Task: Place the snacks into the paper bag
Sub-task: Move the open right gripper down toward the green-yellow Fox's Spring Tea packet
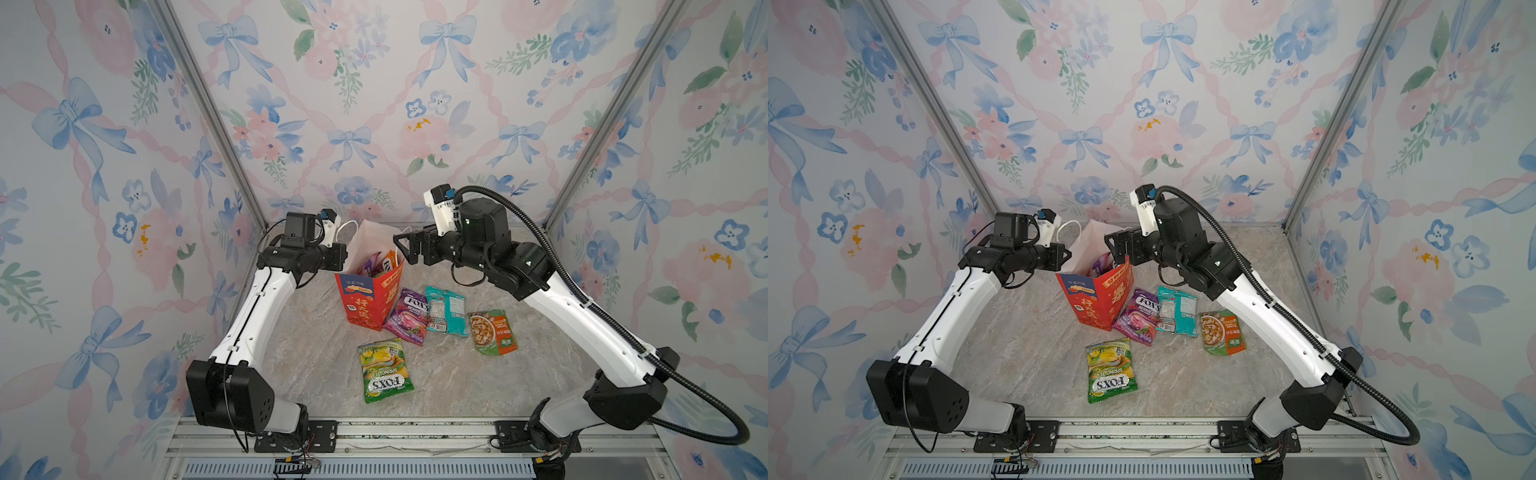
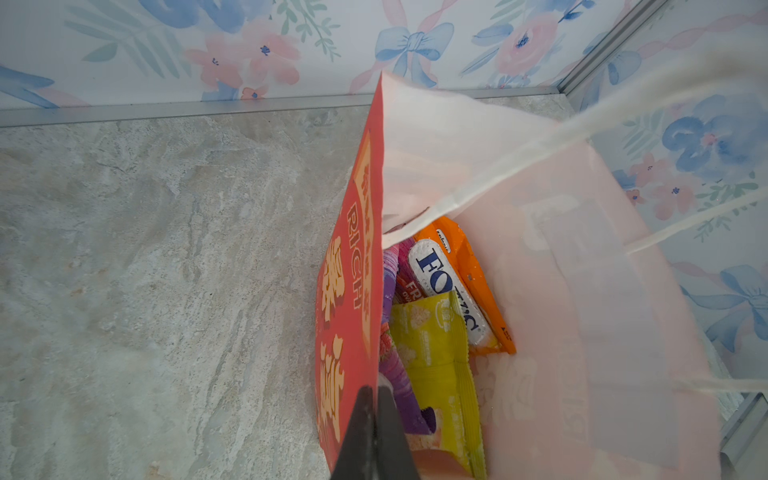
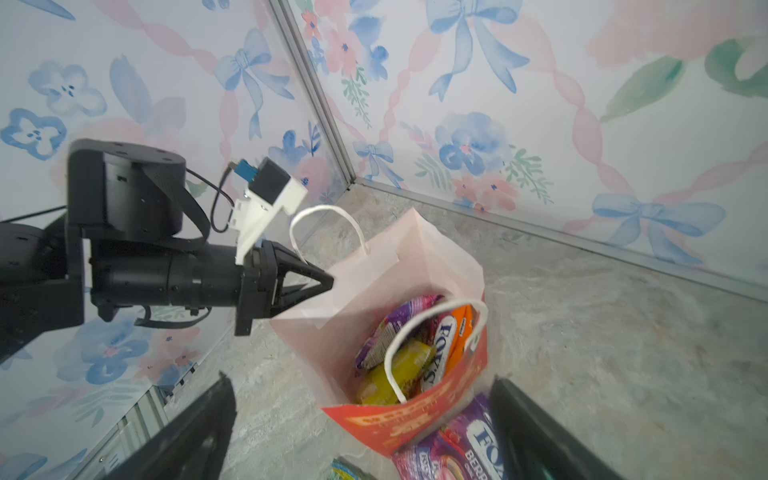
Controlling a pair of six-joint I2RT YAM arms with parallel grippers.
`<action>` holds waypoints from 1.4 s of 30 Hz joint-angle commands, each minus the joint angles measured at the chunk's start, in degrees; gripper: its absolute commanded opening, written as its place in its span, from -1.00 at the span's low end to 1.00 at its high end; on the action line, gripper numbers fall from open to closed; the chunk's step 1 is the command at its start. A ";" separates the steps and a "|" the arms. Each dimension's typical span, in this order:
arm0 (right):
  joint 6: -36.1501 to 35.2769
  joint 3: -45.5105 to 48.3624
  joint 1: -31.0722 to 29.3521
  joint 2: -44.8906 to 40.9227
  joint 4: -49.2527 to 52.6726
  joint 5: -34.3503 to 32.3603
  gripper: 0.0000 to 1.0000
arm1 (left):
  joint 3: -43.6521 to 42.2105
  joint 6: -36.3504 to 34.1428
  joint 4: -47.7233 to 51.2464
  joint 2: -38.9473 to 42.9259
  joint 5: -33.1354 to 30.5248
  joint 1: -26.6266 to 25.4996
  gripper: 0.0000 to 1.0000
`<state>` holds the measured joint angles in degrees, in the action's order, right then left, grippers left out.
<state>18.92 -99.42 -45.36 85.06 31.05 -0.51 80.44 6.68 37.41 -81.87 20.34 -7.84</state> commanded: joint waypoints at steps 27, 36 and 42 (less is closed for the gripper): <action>32.63 45.12 -10.97 -3.20 -12.89 0.23 0.30 | -2.75 0.29 1.90 2.94 -0.11 0.54 -1.00; 34.44 45.76 -13.21 5.15 -17.13 6.47 0.13 | -2.57 0.38 1.88 2.33 0.06 0.55 -1.00; 35.74 46.67 -13.92 8.21 -18.28 6.99 0.13 | -2.84 0.27 1.91 2.51 -0.01 0.60 -1.00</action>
<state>53.32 -53.89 -58.63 92.20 13.98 5.69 78.96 6.70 37.39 -80.40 20.21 -7.68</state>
